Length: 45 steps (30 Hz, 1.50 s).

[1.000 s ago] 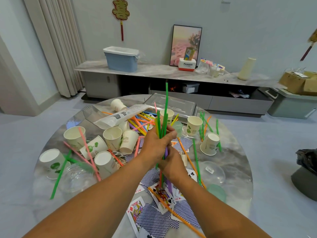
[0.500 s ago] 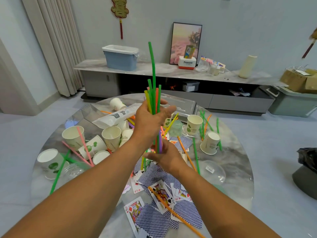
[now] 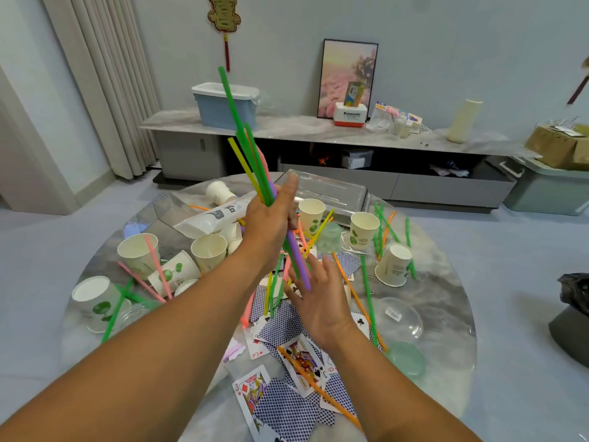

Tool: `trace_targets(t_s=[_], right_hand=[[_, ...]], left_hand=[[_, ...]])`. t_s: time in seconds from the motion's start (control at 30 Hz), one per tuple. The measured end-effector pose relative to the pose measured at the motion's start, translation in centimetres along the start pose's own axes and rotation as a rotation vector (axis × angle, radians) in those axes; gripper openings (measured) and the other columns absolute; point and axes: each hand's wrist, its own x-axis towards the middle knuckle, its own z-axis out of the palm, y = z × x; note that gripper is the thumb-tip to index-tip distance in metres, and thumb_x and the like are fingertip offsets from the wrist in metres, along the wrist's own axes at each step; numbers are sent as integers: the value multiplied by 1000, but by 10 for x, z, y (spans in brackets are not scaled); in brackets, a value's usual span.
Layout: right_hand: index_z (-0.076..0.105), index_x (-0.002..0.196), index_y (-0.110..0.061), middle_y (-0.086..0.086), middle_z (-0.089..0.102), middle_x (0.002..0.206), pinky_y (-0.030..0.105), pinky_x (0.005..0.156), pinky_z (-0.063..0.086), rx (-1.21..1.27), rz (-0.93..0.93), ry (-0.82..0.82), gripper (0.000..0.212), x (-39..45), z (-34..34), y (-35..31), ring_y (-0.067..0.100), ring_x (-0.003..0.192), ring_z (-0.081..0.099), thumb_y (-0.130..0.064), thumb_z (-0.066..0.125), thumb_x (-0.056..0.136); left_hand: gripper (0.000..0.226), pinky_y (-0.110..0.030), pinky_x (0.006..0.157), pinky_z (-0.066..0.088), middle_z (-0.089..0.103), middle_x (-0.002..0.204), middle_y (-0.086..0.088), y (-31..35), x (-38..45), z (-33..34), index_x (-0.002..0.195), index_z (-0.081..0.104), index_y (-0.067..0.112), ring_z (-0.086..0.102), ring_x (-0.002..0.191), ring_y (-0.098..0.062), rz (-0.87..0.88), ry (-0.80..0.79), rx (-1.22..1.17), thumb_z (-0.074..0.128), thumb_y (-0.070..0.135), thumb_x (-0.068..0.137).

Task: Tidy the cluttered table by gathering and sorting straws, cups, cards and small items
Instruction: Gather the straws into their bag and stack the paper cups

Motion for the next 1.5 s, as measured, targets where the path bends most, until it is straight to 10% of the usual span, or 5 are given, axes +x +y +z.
trace_targets(t_s=[0.33,0.67,0.93,1.27,1.5], right_hand=[[62,134,-4,16,72,111,36,84,56,281,69,105,65,11,20,-7,27,99,69,-52,27,107],[63,122,-41,-25,70,111,3,81,47,-700,-502,-63,56,2,28,-24,-9,108,62,-62,79,73],[68,73,-32,-13,67,67,11,59,45,-812,-524,35,18,8,13,-8,1,66,64,-39,80,84],[70,78,-16,5,71,71,44,71,58,-815,-365,94,28,15,-12,6,19,72,72,-41,74,90],[65,68,-5,3,61,52,25,49,50,-791,-393,145,52,33,-4,-14,15,48,61,-50,67,93]], left_hand=[[35,-33,71,57,67,76,-18,-35,-28,-13,79,64,8,65,69,-23,-29,-320,193,76,39,89],[25,-11,65,50,63,81,3,-65,-39,-22,96,59,15,64,78,-2,305,-334,765,39,7,108],[69,-23,79,58,61,112,3,-76,-43,-54,142,42,10,67,105,-11,-200,-731,978,74,-3,82],[47,-40,92,50,61,126,-3,-18,36,-92,134,59,24,56,112,-23,118,42,1183,68,11,90],[60,-42,91,47,58,128,-12,-22,88,-127,140,48,19,51,119,-35,-161,-61,1701,72,35,87]])
